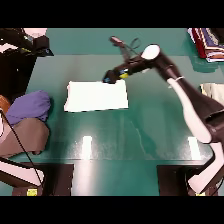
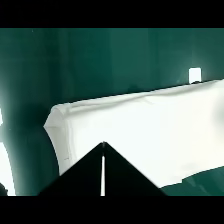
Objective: Fold the shirts.
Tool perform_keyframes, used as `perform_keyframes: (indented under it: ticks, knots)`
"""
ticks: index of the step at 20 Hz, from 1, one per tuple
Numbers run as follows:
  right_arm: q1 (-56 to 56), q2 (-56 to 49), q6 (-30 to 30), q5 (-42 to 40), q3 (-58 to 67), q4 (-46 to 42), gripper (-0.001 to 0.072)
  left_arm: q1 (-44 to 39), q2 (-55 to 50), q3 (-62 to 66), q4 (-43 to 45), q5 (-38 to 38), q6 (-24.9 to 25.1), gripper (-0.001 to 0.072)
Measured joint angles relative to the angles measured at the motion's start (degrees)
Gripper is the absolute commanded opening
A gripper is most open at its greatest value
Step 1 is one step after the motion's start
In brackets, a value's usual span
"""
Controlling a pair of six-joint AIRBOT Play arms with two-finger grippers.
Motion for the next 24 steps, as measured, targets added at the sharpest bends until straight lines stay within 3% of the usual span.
perform_keyframes:
  ticks: [2,4,8,13,14,15,19,24]
  knots:
    - [-5.3,2.6,3.4,1.1,-6.2,-2.1,0.0453,-1.4,0.0,-0.4,0.3,0.1,0.5,0.0024]
    - [-10.1,4.3,5.9,1.6,-11.8,-2.5,0.0586,-2.8,0.0,-1.0,0.3,0.7,0.7,0.0024]
    - [-15.2,4.3,7.9,1.8,-20.5,2.0,0.0594,-4.3,0.0,-2.2,0.7,1.7,0.9,0.0023]
    - [-11.9,-1.7,8.6,0.7,-21.4,9.2,0.0575,-4.7,0.0,-2.6,0.7,2.3,1.1,0.0024]
    - [-10.4,-3.3,8.7,0.3,-20.1,10.9,0.0546,-4.8,0.0,-2.7,0.7,2.3,1.1,0.0024]
    - [-9.0,-5.0,8.7,0.2,-18.6,12.3,0.0467,-4.8,0.0,-2.7,0.7,2.4,1.1,0.0024]
    - [-3.9,-11.1,8.7,-1.1,-11.1,16.4,0.0013,-4.8,0.0,-2.7,0.3,2.2,1.0,0.0023]
    - [-3.0,-13.2,9.6,-0.7,-2.4,14.9,0.0014,-5.3,0.1,-2.7,-0.9,1.5,1.0,0.0022]
